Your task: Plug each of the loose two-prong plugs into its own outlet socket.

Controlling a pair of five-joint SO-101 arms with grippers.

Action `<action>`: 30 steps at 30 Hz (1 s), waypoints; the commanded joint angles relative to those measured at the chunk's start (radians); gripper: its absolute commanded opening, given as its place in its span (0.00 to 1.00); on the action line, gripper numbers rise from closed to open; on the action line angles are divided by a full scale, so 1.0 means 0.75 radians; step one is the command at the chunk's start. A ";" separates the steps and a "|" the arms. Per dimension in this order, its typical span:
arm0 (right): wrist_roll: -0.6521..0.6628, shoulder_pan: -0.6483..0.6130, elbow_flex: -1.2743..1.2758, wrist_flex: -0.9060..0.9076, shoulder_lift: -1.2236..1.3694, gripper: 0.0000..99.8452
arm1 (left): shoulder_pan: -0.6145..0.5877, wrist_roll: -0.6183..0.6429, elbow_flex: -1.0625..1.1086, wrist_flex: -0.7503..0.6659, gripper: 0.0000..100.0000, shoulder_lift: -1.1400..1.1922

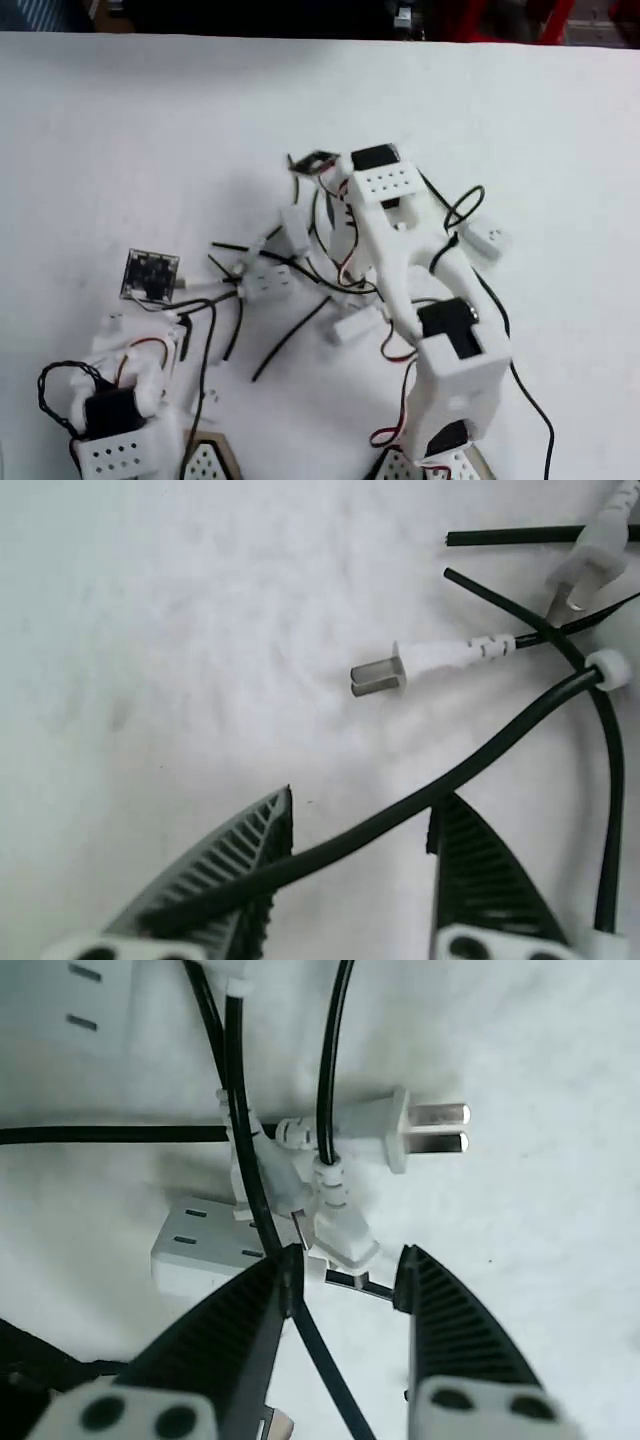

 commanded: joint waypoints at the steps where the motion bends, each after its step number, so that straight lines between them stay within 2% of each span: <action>1: 0.012 -0.015 -0.051 0.019 0.040 0.15 | -0.009 0.012 -0.035 -0.002 0.23 -0.019; 12: 0.012 -0.052 -0.051 0.036 0.242 0.15 | -0.009 0.012 -0.035 -0.002 0.23 -0.019; 16: 0.012 -0.079 -0.055 0.042 0.259 0.05 | -0.009 0.012 -0.035 -0.002 0.23 -0.019; 17: 0.012 -0.079 -0.061 0.042 0.249 0.01 | -0.009 0.012 -0.035 -0.002 0.23 -0.019; 24: 0.012 0.021 -0.059 0.050 -0.009 0.02 | -0.009 0.010 -0.035 -0.002 0.23 -0.019; 30: 0.115 0.169 -0.061 0.038 -0.247 0.02 | -0.009 0.010 -0.035 -0.002 0.23 -0.019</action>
